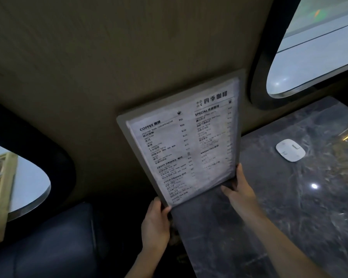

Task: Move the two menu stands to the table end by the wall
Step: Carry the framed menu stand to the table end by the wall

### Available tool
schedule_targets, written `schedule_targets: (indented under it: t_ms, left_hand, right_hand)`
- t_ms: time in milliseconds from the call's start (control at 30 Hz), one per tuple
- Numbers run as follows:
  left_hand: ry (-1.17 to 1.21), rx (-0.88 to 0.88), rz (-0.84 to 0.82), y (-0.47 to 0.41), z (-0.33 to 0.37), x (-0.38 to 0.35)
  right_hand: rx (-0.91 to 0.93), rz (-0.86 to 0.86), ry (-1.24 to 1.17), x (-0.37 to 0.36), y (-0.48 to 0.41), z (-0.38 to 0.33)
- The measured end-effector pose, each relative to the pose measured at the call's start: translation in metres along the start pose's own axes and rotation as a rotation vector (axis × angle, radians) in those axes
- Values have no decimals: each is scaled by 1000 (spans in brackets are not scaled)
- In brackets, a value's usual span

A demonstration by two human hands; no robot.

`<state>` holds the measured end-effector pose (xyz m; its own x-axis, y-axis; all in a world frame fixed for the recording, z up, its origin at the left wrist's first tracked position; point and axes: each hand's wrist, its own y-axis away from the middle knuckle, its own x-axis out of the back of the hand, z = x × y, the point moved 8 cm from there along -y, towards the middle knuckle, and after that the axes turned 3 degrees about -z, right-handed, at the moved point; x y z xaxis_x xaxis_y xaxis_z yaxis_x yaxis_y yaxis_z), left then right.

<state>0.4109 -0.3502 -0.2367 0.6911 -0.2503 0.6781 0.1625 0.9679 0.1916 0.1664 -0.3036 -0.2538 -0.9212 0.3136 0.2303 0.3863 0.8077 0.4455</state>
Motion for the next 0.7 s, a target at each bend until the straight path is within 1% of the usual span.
schedule_targets:
  t_ms: [100, 267, 400, 600, 700]
  left_hand:
    - [-2, 13, -4, -11, -2, 6]
    - [28, 43, -14, -11, -3, 3]
    - [37, 27, -26, -12, -3, 2]
    - [74, 44, -37, -10, -1, 3]
    - [82, 65, -57, -11, -2, 3]
  right_hand:
    - [6, -22, 22, -9, -9, -4]
    - [41, -12, 77, -14, -11, -5]
    - [70, -11, 104, -13, -11, -8]
    - [123, 16, 150, -13, -7, -19]
    - [109, 32, 213, -7, -6, -20]
